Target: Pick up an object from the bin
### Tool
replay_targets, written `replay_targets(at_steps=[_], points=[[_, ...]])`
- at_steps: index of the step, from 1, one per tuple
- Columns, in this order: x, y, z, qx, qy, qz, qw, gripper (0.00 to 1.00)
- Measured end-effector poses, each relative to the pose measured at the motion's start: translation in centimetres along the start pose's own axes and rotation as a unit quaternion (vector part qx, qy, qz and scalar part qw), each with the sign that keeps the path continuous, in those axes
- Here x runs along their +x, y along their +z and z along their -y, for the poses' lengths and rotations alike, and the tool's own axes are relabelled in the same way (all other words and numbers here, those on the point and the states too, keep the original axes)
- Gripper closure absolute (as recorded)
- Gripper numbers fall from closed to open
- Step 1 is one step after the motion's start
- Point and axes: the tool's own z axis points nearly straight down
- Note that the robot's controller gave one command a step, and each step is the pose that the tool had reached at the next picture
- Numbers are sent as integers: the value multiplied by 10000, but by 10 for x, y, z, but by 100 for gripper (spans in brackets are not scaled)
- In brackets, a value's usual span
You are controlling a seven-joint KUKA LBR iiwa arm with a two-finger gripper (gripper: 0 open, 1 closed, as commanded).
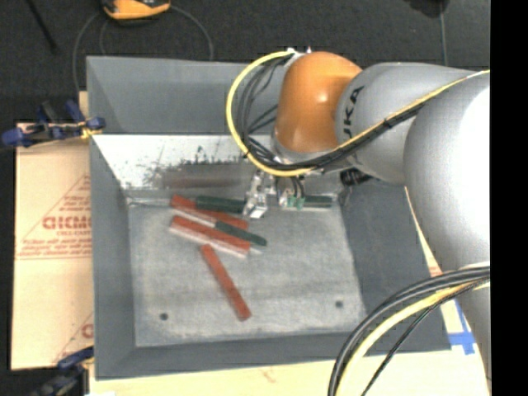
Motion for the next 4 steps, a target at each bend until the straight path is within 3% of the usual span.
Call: replay_targets(at_steps=[1, 2, 4], points=[[-5, 24, -15, 2, 299, 25, 9996, 0], [-9, 32, -14, -17, 734, 64, 9973, 100], [-7, 29, -14, -16, 728, 71, 9973, 100]])
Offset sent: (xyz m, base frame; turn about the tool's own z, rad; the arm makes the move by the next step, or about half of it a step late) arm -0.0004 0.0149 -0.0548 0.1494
